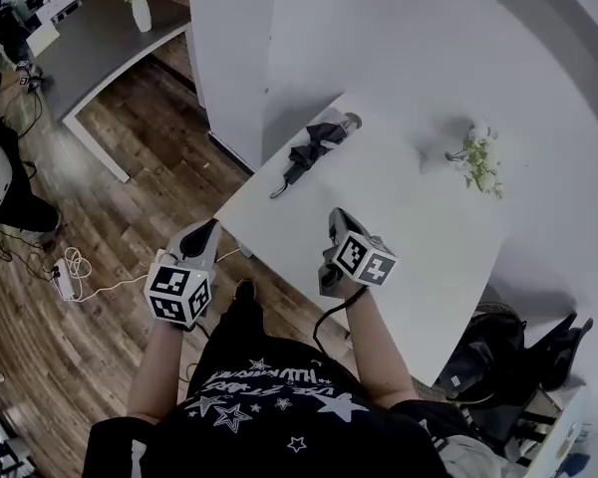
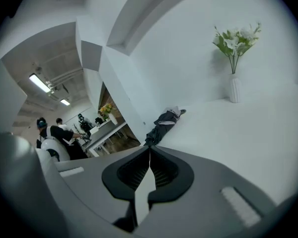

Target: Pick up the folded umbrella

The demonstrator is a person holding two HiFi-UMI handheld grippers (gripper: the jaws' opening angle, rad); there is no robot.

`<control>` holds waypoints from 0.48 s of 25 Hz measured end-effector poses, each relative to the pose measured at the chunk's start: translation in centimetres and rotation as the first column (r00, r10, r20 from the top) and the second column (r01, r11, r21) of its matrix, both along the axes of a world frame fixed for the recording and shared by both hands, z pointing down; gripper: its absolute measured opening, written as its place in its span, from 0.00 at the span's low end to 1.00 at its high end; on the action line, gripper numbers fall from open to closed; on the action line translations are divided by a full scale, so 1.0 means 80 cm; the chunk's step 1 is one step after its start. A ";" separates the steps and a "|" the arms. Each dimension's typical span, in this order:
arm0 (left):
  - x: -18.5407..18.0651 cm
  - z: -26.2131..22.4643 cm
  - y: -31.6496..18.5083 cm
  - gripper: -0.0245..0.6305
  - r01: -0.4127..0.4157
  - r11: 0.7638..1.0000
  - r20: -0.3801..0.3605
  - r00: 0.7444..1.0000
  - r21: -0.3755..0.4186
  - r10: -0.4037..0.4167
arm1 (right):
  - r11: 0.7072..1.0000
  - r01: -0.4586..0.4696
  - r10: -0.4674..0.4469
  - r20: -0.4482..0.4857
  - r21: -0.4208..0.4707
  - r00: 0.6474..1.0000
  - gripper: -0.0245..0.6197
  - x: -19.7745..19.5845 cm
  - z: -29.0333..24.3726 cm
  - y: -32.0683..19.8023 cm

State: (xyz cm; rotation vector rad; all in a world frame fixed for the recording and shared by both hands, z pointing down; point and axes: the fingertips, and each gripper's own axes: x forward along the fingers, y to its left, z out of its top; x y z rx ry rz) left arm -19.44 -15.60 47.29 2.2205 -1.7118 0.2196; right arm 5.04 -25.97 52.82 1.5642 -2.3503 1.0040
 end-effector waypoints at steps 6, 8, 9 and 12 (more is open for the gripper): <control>-0.006 -0.001 -0.071 0.04 -0.087 0.996 -0.011 0.996 -0.017 0.087 | 0.990 -0.082 0.094 0.102 -0.113 0.990 0.13 -0.021 0.018 -0.053; -0.006 0.003 -0.090 0.04 -0.110 0.994 -0.017 0.994 -0.025 0.110 | 0.983 -0.109 0.128 0.124 -0.148 0.984 0.16 -0.025 0.024 -0.071; -0.005 0.004 -0.100 0.04 -0.123 0.992 -0.021 0.992 -0.029 0.122 | 0.979 -0.123 0.145 0.133 -0.164 0.980 0.19 -0.027 0.027 -0.080; -0.006 0.010 -0.127 0.04 -0.162 0.986 -0.027 0.987 -0.043 0.161 | 0.964 -0.155 0.191 0.155 -0.216 0.969 0.28 -0.033 0.037 -0.108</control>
